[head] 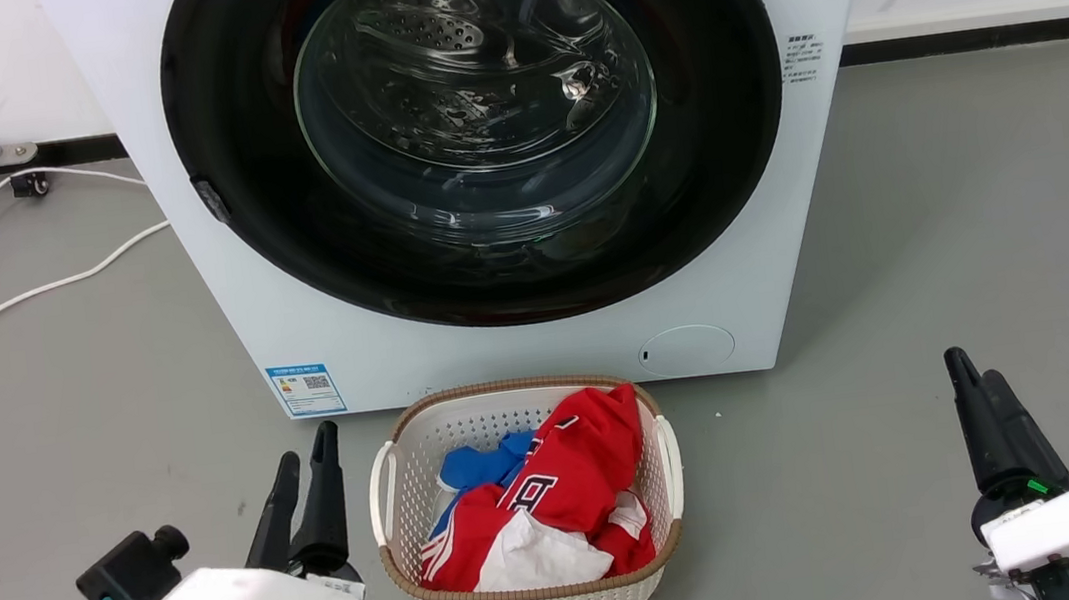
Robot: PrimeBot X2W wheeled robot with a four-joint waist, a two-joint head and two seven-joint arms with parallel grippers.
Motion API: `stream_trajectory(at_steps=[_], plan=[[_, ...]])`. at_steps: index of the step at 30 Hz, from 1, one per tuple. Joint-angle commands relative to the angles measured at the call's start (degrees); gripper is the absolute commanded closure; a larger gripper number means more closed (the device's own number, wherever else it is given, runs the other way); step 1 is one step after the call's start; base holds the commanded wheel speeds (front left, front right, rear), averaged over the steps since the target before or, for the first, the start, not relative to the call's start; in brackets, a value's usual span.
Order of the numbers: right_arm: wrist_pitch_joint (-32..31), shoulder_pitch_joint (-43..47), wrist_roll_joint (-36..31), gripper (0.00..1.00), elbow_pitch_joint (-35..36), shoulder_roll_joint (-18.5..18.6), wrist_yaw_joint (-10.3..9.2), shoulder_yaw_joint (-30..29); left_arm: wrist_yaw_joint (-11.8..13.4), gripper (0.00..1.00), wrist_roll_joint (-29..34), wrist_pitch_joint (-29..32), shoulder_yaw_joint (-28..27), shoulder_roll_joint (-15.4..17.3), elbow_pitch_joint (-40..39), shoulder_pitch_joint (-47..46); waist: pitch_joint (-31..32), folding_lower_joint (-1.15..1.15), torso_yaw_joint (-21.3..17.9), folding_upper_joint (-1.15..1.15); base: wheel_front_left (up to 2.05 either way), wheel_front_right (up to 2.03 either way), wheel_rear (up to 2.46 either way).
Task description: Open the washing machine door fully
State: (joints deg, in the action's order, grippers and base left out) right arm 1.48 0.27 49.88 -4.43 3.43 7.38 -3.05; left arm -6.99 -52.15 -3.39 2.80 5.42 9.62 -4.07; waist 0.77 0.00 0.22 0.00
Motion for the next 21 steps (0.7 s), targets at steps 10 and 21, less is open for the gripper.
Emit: stream_trajectory(at_steps=[10, 21], plan=[[-0.13, 1.0, -9.75, 0.0, 3.26, 0.2, 0.09, 0.29, 0.76, 0.0, 10.43, -2.27, 2.05, 1.74, -1.55, -0.96, 0.42, 0.0, 0.25, 0.0, 0.0, 0.0, 0.0], [-0.61, 2.67, -18.18, 0.0, 5.79, -0.18, 0.1, 0.07, 1.32, 0.0, 18.87, -4.14, 4.02, 3.13, -1.81, -0.93, 0.71, 0.0, 0.51, 0.0, 0.0, 0.0, 0.0]])
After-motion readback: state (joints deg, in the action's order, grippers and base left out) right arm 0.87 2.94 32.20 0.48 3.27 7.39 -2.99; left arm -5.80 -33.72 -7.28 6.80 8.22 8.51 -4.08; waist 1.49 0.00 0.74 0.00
